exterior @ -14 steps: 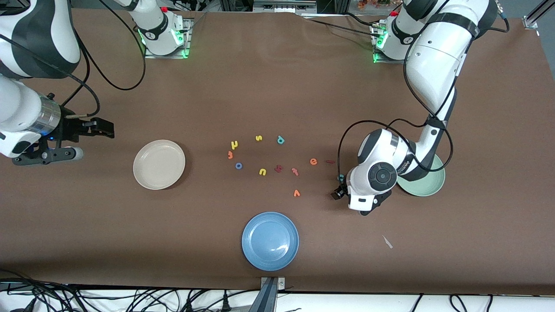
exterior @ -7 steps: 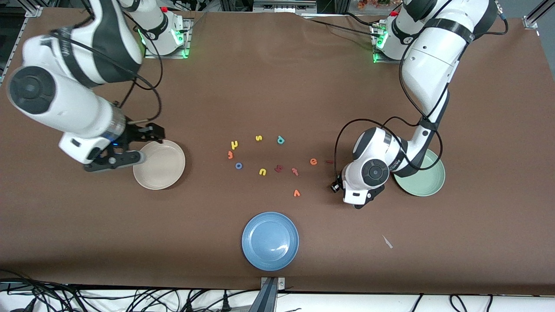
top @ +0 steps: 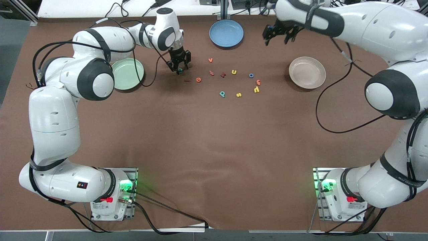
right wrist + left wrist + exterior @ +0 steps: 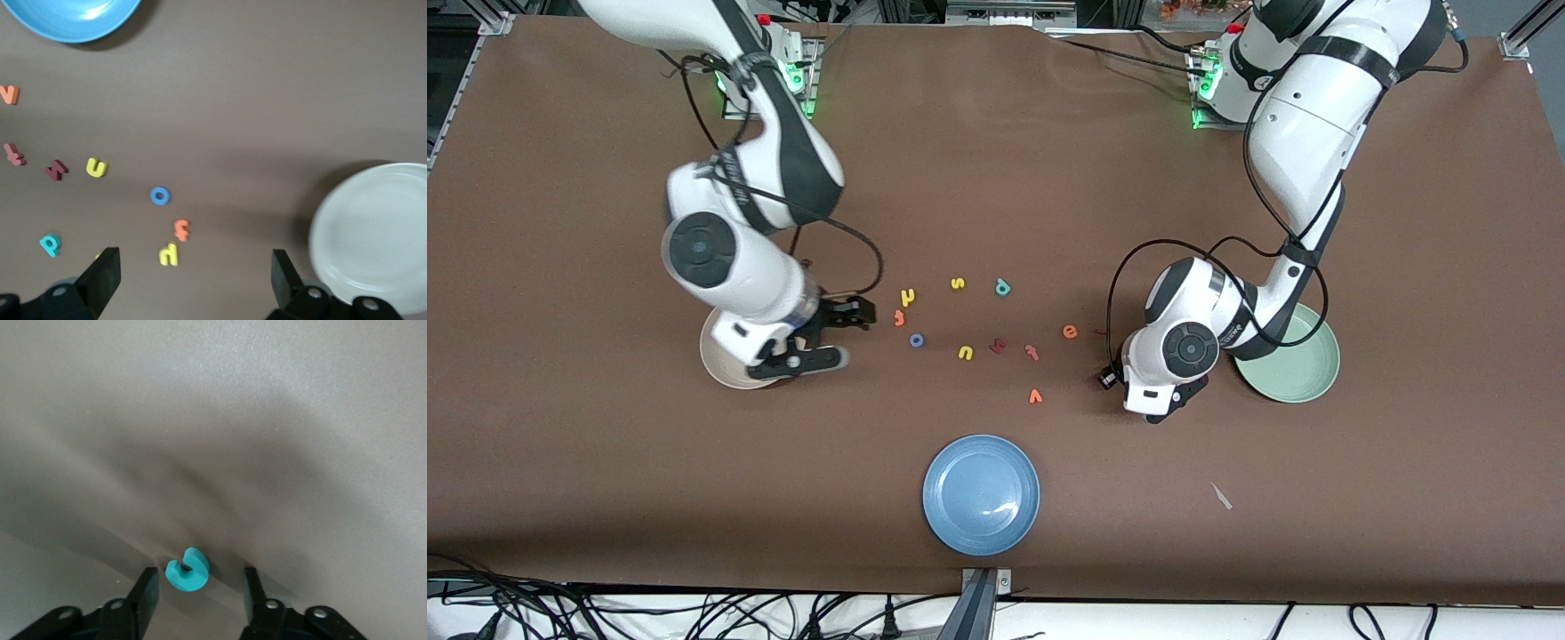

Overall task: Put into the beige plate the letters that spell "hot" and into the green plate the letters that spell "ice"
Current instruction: 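Grasp the teal c with the left gripper while the right gripper reaches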

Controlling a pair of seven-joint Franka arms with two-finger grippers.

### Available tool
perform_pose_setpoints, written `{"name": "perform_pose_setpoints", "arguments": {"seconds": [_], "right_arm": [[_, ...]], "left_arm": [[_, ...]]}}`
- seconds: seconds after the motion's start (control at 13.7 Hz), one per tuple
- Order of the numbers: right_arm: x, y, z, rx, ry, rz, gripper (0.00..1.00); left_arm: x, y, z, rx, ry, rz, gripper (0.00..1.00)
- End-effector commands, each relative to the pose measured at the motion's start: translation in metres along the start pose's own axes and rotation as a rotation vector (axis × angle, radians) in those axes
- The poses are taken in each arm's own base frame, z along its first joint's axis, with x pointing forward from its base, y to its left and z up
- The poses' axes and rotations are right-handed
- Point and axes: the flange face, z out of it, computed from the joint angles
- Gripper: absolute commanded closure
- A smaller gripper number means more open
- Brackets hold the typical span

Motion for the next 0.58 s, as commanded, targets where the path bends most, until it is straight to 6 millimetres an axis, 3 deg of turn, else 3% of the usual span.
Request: {"name": "perform_pose_setpoints", "arguments": {"seconds": [0.0,0.07,0.37,0.51], "right_arm": [[-0.024,-0.015,0.044,-0.012,0.045,0.009,0.0],[-0.032,-0.021,0.056,-0.052,0.061,-0.009,0.0],[-0.048,-0.055,0.074,-0.087,0.049,-0.006,0.0],[-0.05,-0.058,0.086,-0.098,0.041,0.007,0.0]], "left_arm": [[-0.001,-0.01,0.001,-0.001,-0.017,-0.009,0.61],[0.0,-0.01,0.001,-0.001,-0.017,-0.01,0.66],[0.006,-0.013,0.001,-0.003,-0.017,-0.019,0.66],[0.008,-0.014,-0.002,-0.006,-0.015,-0.023,0.8]]}}
